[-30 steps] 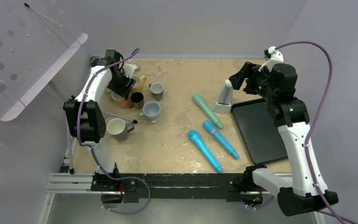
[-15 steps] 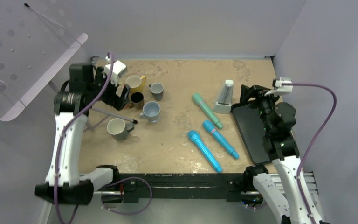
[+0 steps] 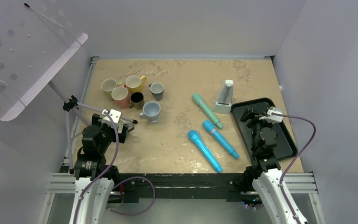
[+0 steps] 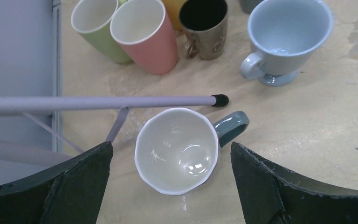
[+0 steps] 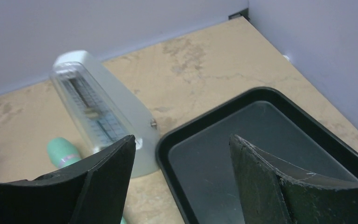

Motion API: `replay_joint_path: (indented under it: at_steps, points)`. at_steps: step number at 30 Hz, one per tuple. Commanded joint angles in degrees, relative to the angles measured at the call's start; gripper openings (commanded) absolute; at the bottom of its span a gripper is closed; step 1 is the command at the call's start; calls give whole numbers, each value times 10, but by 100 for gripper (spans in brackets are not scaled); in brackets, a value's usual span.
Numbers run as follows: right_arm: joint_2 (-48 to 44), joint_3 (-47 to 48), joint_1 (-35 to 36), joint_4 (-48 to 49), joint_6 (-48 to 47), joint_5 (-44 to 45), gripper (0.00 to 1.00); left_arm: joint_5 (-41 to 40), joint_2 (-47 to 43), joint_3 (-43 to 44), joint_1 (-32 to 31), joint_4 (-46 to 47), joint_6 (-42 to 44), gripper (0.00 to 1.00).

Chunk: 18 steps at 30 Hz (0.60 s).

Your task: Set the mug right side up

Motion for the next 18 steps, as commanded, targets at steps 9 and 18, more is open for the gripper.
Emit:
replay_joint_path:
  at_steps: [9,18]
  points:
    - [5,-55,0,112,-45,28,77,-133,61,-39,0,111,-70,100]
    - [22,-48,-2,113,-30,11,77,-108,42,-44,0,104,-61,100]
